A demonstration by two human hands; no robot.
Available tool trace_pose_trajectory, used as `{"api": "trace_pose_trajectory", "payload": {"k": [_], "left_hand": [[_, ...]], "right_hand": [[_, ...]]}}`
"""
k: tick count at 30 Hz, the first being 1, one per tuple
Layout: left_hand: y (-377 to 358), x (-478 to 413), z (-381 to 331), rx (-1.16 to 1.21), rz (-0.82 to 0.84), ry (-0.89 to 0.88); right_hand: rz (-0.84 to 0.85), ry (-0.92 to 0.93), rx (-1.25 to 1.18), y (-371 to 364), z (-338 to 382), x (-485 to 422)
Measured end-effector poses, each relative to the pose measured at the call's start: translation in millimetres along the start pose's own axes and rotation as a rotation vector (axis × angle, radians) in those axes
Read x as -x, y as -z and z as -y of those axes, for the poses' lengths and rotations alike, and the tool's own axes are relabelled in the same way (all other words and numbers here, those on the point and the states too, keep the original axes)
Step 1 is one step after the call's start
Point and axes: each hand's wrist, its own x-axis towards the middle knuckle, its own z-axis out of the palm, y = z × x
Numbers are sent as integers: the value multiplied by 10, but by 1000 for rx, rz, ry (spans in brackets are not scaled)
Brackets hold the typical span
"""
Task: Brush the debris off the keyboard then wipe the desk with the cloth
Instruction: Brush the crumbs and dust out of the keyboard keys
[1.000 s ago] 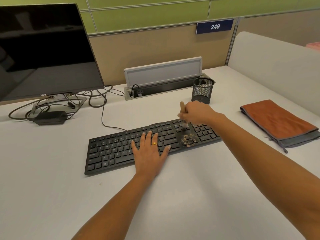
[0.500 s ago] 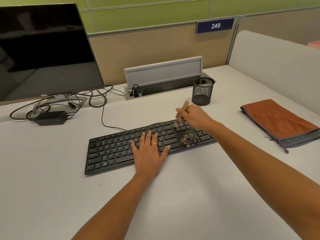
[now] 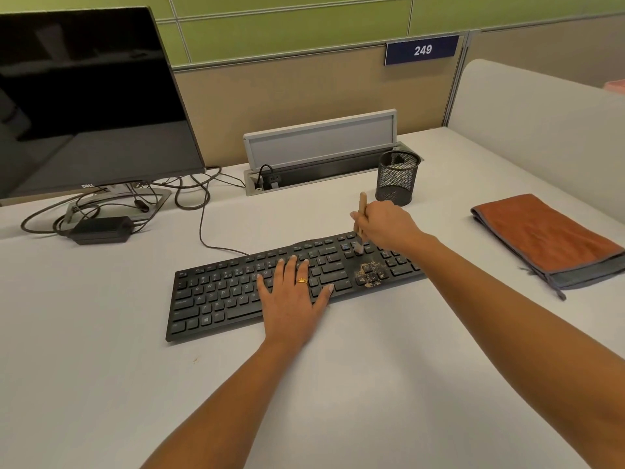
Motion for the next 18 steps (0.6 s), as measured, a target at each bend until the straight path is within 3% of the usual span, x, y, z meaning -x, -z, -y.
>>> {"api": "trace_pose_trajectory", "payload": {"k": [6, 13, 18], "left_hand": [[0, 1, 3, 8, -7, 0], [-3, -1, 2, -2, -4, 1], [3, 5, -7, 17, 0, 1]], "right_hand": [[17, -15, 11, -48, -1, 29], [87, -45, -191, -15, -40, 61], [101, -34, -112, -33, 29, 29]]}}
